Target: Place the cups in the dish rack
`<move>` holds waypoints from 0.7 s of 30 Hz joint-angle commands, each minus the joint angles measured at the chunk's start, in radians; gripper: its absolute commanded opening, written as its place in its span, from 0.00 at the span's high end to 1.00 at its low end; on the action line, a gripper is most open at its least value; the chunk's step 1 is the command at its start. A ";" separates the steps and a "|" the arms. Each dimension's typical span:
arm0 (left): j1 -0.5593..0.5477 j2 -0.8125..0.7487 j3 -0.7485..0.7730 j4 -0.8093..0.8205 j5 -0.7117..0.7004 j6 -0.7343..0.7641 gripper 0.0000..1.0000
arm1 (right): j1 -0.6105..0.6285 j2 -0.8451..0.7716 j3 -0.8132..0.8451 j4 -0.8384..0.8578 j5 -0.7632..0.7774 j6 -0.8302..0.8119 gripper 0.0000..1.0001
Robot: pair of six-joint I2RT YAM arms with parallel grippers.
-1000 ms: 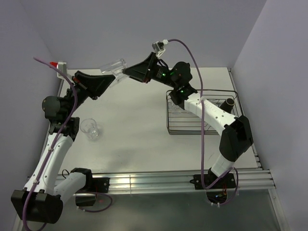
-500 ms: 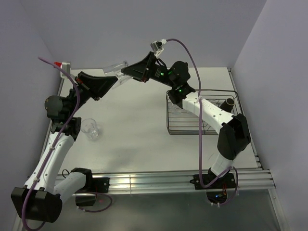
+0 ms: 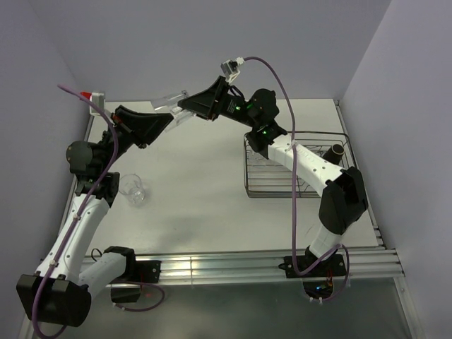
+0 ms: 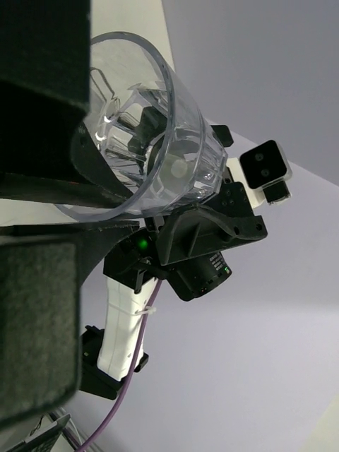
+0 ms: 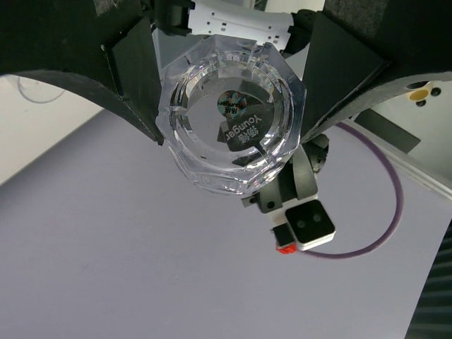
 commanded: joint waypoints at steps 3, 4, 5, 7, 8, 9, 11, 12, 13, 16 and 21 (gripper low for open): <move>-0.003 -0.004 -0.003 0.003 0.035 0.008 0.50 | -0.018 -0.030 0.019 0.026 0.014 -0.013 0.66; -0.001 -0.009 0.000 -0.018 0.044 0.013 0.36 | -0.028 -0.041 0.013 0.013 0.015 -0.015 0.69; 0.005 -0.013 0.004 -0.043 0.056 0.034 0.30 | -0.036 -0.048 -0.004 0.008 0.015 -0.021 0.72; 0.013 -0.030 0.012 -0.104 0.055 0.072 0.21 | -0.051 -0.071 -0.024 -0.013 0.008 -0.037 0.74; 0.025 -0.055 0.011 -0.159 0.052 0.109 0.15 | -0.074 -0.080 -0.047 -0.020 0.003 -0.041 0.75; 0.033 -0.067 0.012 -0.187 0.042 0.128 0.12 | -0.083 -0.088 -0.059 -0.026 -0.003 -0.054 0.75; 0.060 -0.099 0.027 -0.273 0.039 0.183 0.06 | -0.126 -0.122 -0.096 -0.072 -0.018 -0.080 0.75; 0.071 -0.105 0.035 -0.303 0.048 0.201 0.05 | -0.143 -0.133 -0.107 -0.092 -0.027 -0.117 0.75; 0.083 -0.112 0.056 -0.337 0.056 0.220 0.05 | -0.159 -0.145 -0.117 -0.114 -0.038 -0.139 0.75; 0.166 -0.116 0.113 -0.504 0.135 0.296 0.02 | -0.231 -0.192 -0.151 -0.273 -0.096 -0.263 0.74; 0.318 -0.072 0.178 -0.753 0.271 0.393 0.01 | -0.312 -0.280 -0.130 -0.674 -0.126 -0.673 0.75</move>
